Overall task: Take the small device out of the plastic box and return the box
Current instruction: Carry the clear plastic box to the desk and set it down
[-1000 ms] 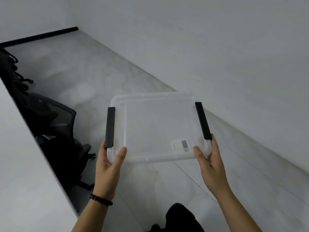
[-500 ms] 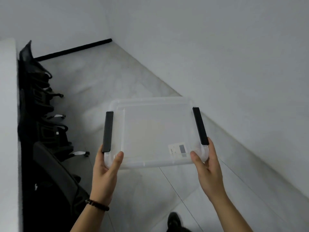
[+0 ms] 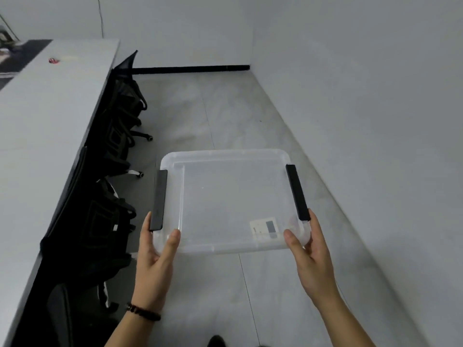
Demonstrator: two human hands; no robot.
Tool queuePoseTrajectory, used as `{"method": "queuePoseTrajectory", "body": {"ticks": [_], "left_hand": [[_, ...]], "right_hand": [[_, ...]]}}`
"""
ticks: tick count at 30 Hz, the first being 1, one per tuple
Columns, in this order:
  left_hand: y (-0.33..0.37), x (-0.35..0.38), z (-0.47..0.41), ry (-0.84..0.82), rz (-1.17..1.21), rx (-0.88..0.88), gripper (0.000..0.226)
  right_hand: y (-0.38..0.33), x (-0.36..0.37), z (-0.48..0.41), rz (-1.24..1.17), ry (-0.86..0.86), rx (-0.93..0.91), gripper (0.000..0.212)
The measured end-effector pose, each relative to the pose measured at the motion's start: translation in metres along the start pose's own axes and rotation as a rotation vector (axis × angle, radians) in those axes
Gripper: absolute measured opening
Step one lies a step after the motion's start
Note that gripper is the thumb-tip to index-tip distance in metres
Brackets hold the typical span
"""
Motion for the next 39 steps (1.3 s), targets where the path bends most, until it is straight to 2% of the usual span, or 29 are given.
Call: {"method": "queuePoseTrajectory", "body": {"ticks": [4, 8, 14, 17, 21, 26, 30, 36, 39], "left_hand": [[0.015, 0.064, -0.111, -0.051, -0.05, 0.013, 0.07], [-0.003, 0.133, -0.23, -0.139, -0.067, 0.042, 0.066], [-0.017, 0.212, -0.412, -0.111, -0.06, 0.008, 0.059], [-0.01, 0.226, -0.495, -0.056, -0.071, 0.003, 0.071], [-0.018, 0.226, -0.587, 0.079, -0.008, -0.031, 0.059], [-0.057, 0.221, -0.732, 0.239, 0.014, -0.064, 0.06], [-0.068, 0.218, -0.867, 0.244, 0.039, -0.073, 0.054], [-0.056, 0.245, -1.046, 0.171, 0.008, -0.05, 0.055], [-0.074, 0.264, -1.14, 0.138, -0.024, -0.072, 0.069]], "right_hand": [[-0.018, 0.009, -0.109, -0.004, 0.064, 0.007, 0.066], [-0.013, 0.021, -0.235, -0.023, 0.097, 0.022, 0.066], [-0.032, 0.063, -0.435, -0.095, 0.06, 0.076, 0.067], [-0.066, 0.097, -0.531, -0.073, -0.008, 0.067, 0.069], [-0.106, 0.161, -0.644, -0.05, -0.13, 0.037, 0.067], [-0.134, 0.267, -0.801, 0.0, -0.26, 0.002, 0.068], [-0.162, 0.346, -0.913, 0.013, -0.305, 0.003, 0.07], [-0.207, 0.41, -1.057, 0.003, -0.259, 0.023, 0.063], [-0.21, 0.443, -1.137, -0.018, -0.202, 0.04, 0.062]]}}
Point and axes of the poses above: each hand's wrist, its own z-axis away from the middle knuckle, its own x-axis out of the palm, y = z × x, the point moved 7 cm from there along -z, towards the middle knuckle, and after that the axes turned 5 degrees about x, right-handed, at the moved point
